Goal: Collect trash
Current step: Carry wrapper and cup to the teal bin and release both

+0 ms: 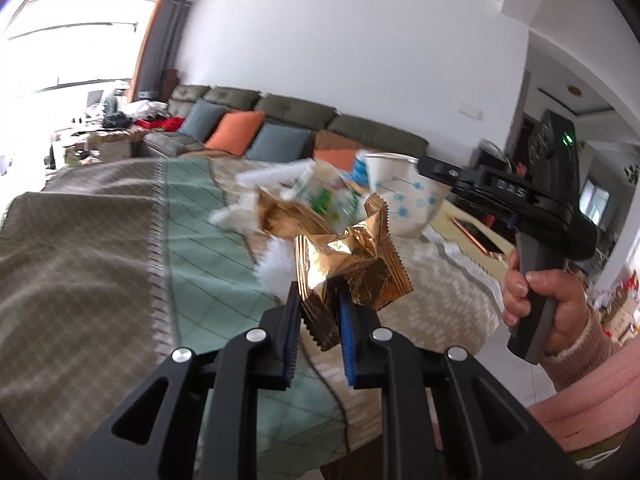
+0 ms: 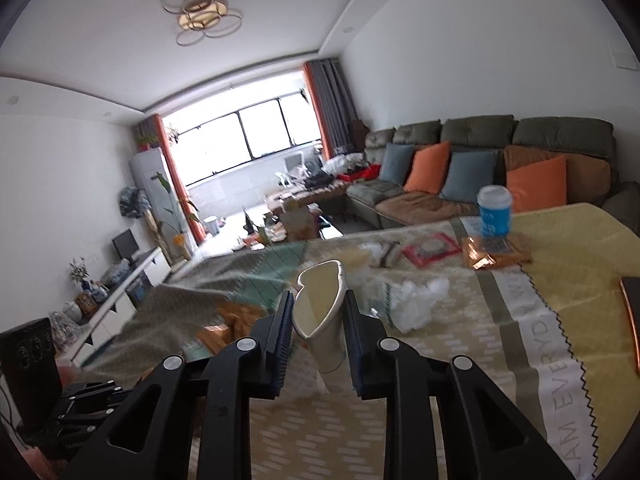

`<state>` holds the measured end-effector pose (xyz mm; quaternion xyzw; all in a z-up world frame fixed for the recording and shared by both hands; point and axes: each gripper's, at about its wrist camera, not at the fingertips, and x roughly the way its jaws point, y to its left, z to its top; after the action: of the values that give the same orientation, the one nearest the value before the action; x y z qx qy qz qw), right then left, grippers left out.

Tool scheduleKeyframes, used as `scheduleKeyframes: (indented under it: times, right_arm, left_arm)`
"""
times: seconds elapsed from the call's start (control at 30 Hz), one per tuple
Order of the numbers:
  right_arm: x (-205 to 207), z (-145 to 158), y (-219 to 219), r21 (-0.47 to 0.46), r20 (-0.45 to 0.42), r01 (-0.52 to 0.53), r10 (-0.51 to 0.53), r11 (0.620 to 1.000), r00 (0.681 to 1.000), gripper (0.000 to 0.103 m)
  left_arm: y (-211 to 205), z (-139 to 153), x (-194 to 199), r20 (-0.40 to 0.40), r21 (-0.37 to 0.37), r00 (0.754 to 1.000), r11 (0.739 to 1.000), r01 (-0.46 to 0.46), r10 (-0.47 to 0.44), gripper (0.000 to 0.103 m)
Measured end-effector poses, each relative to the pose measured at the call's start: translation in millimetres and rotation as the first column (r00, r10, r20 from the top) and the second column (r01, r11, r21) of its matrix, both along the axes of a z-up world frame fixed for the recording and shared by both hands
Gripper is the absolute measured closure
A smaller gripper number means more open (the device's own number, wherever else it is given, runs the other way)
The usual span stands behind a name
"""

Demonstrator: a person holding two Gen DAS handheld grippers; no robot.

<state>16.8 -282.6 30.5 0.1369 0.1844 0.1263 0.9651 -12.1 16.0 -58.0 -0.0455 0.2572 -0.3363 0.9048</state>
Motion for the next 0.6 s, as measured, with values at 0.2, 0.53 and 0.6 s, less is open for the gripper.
scheduleKeyframes:
  times: [0.2,0.53,0.6]
  right_arm:
    - [6.1,27.9,37.3,0.029,0.081,-0.172,0.169,0.985,0.982,0.078]
    - [65.6,30.3,151.9,0.097,0.054,-0.531,0.528,0.842,0.847,0.078]
    - [75.7,29.8,178.2,0.099,0.046,-0.583,0.582,0.806,0.812,0.078]
  left_arm:
    - [48.6,17.3,-4.5,0.014,-0.045,0.988,0.987,-0.156,0.156,0.084]
    - [156.4,26.3,-15.8,0.000,-0.034,0.862,0.862,-0.506,0.506,0.084]
    - [183.7,26.8,-19.3,-0.011,-0.027,0.815,0.815,-0.579,0.579,0.084]
